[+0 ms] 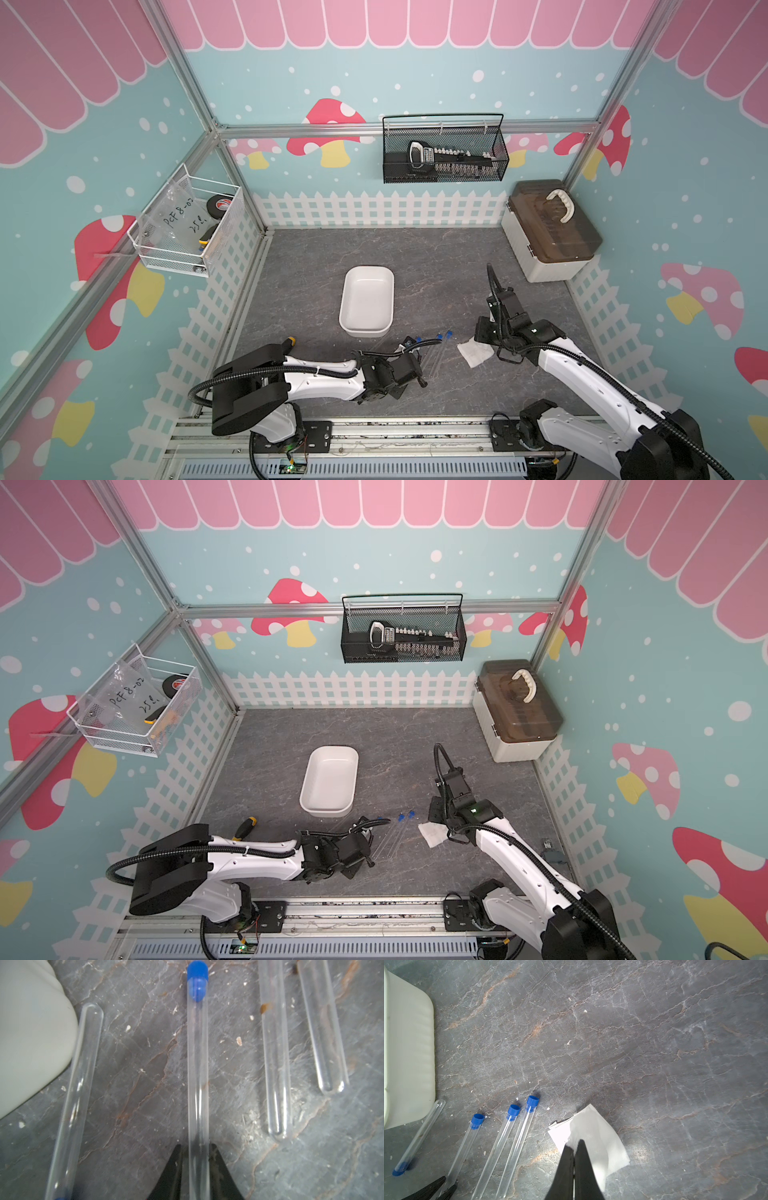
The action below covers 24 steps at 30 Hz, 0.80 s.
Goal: Wipe the exteriors of test tubes
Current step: Pick up the test tube at the center of the board.
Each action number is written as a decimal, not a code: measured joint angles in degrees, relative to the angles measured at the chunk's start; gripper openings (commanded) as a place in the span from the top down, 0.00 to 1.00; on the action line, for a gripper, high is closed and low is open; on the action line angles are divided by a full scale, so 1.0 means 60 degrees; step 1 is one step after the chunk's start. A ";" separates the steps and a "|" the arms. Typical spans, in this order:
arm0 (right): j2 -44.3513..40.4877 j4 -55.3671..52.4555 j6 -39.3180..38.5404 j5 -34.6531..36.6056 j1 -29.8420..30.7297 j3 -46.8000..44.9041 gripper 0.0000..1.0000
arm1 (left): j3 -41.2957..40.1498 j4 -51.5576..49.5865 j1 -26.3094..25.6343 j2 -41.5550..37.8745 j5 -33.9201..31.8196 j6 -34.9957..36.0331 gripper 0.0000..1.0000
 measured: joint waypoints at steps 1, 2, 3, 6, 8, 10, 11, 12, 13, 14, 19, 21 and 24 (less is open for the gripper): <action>-0.0007 0.0000 0.0000 0.0000 0.0000 0.0000 1.00 | 0.0000 0.0000 0.0000 0.0000 0.0000 -0.0004 0.78; -0.0025 -0.0004 0.0004 0.0000 0.0000 0.0000 1.00 | 0.0000 -0.0004 0.0000 0.0000 0.0000 -0.0004 0.79; -0.0036 -0.0004 0.0004 0.0000 0.0000 0.0000 1.00 | 0.0000 -0.0004 0.0000 0.0000 0.0004 -0.0004 0.80; -0.0055 -0.0011 0.0004 0.0000 0.0000 0.0000 1.00 | 0.0000 -0.0004 0.0000 0.0000 0.0004 -0.0004 0.81; -0.0076 -0.0022 0.0004 0.0000 0.0000 0.0000 1.00 | 0.0000 -0.0007 0.0000 0.0000 0.0007 0.0000 0.83; -0.0087 -0.0047 0.0004 0.0000 0.0000 0.0000 1.00 | 0.0000 -0.0029 0.0000 -0.0044 0.0018 0.0004 0.83; -0.0087 -0.0051 0.0004 0.0000 0.0000 0.0000 1.00 | 0.0000 -0.0062 0.0000 -0.0095 0.0033 0.0000 0.83; -0.0087 -0.0062 0.0004 0.0000 0.0000 0.0000 1.00 | 0.0000 -0.0076 0.0000 -0.0153 0.0040 0.0000 0.83; -0.0087 -0.0073 0.0000 -0.0004 0.0000 0.0000 1.00 | 0.0000 -0.0087 0.0000 -0.0229 0.0040 0.0000 0.83; -0.0087 -0.0084 0.0000 -0.0004 0.0000 0.0000 1.00 | 0.0000 -0.0091 0.0000 -0.0310 0.0040 0.0000 0.83; -0.0091 -0.0117 0.0000 -0.0044 0.0000 0.0000 1.00 | 0.0029 -0.0124 0.0004 -0.0718 0.0127 -0.0033 0.83; -0.0117 -0.0127 -0.0004 -0.0113 0.0000 0.0007 1.00 | 0.0044 -0.0135 0.0033 -0.0947 0.0244 -0.0051 0.83; -0.0237 -0.0255 -0.0040 -0.0248 0.0000 0.0091 1.00 | 0.0080 -0.0124 0.0222 -0.1428 0.0539 -0.0113 0.83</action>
